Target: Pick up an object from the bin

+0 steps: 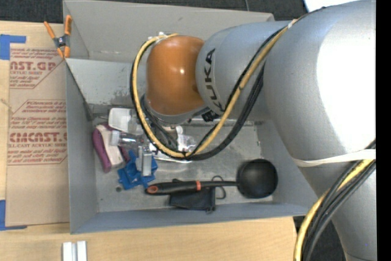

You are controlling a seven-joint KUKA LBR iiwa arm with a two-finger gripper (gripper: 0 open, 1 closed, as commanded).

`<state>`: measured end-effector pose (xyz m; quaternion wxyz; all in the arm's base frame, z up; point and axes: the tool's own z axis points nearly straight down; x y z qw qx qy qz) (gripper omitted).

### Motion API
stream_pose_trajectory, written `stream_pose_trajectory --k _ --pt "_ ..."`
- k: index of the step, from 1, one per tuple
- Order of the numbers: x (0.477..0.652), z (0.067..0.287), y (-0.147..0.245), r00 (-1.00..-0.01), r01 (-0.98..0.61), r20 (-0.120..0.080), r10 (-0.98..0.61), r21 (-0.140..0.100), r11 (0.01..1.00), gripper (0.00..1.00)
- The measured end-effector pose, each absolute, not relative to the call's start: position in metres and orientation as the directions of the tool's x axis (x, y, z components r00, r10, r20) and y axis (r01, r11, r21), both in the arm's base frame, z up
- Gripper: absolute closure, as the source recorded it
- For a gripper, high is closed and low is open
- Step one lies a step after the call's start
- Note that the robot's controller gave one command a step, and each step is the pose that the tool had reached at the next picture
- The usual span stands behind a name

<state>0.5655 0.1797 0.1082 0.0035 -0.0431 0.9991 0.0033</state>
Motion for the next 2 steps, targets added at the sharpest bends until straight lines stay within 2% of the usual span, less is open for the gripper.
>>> stream_pose_trajectory --k 1,2 --pt "0.574 0.087 0.181 -1.000 0.007 -0.028 0.007 0.022 1.000 0.00" --pt "0.542 0.070 0.160 -0.996 -0.088 -0.008 -0.088 0.013 0.996 1.00"
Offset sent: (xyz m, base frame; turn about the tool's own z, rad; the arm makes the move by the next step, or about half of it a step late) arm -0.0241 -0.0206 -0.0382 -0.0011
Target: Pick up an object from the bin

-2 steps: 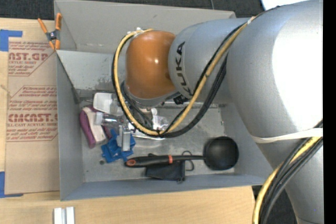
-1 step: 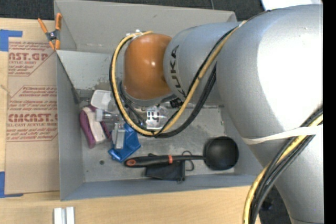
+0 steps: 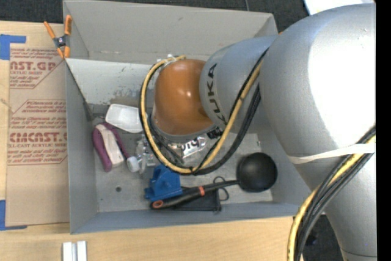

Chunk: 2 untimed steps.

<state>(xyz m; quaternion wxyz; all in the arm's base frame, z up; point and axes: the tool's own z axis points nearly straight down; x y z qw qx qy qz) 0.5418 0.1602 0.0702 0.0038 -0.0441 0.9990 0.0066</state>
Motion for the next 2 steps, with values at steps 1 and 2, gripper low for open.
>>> stream_pose_trajectory --k 1,2 --pt "0.542 0.070 0.160 -0.996 -0.088 -0.008 -0.088 0.013 0.996 1.00" --pt "0.545 0.092 0.154 -0.997 -0.081 -0.009 -0.080 0.014 0.997 1.00"
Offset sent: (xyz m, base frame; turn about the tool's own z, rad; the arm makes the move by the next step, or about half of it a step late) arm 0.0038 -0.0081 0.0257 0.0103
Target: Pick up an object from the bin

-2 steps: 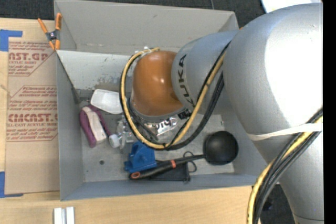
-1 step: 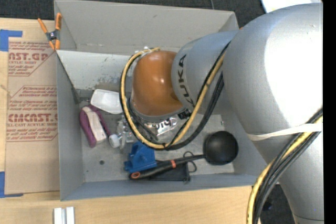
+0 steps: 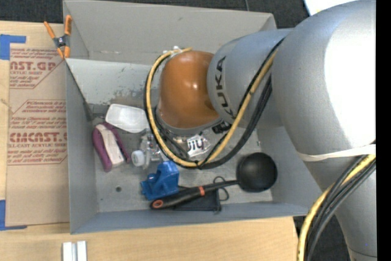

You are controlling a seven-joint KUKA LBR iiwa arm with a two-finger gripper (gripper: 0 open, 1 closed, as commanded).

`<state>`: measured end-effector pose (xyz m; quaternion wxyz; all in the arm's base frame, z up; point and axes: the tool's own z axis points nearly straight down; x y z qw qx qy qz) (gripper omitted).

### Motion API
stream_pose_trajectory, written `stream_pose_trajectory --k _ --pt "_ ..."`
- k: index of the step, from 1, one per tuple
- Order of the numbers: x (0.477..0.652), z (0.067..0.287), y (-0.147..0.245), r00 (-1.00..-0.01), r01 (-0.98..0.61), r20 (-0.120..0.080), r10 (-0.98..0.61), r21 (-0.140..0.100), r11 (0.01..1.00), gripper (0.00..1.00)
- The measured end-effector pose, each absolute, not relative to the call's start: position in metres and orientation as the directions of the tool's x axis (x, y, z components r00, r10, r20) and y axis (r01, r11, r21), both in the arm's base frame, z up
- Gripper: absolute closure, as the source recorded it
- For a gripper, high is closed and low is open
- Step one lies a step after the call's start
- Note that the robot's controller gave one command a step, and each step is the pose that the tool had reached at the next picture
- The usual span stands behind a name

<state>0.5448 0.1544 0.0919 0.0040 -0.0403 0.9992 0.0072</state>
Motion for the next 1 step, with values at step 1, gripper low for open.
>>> stream_pose_trajectory --k 1 --pt "0.5473 0.1097 0.1519 -0.995 -0.095 -0.007 -0.094 0.014 0.995 1.00"
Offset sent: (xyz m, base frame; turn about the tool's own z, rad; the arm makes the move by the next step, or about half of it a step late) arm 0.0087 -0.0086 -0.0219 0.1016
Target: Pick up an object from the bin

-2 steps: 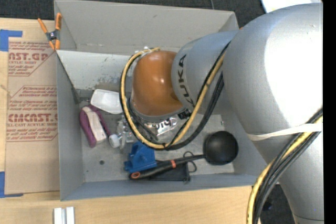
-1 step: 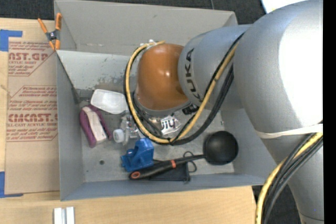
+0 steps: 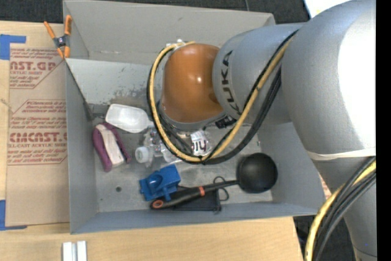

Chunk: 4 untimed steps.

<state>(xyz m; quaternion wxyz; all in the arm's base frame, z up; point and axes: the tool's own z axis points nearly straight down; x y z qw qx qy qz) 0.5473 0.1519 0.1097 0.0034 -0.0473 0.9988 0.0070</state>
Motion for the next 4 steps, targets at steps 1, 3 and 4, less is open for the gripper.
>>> stream_pose_trajectory --k 1,3,4 --pt "0.5538 0.0701 0.1471 -1.000 0.020 -0.010 0.020 0.018 1.000 1.00" --pt "0.5529 0.0701 0.1466 -0.999 0.037 -0.010 0.037 0.019 0.999 1.00" --pt "0.5600 0.0701 0.1426 -0.997 0.077 -0.010 0.077 0.021 0.997 1.00"
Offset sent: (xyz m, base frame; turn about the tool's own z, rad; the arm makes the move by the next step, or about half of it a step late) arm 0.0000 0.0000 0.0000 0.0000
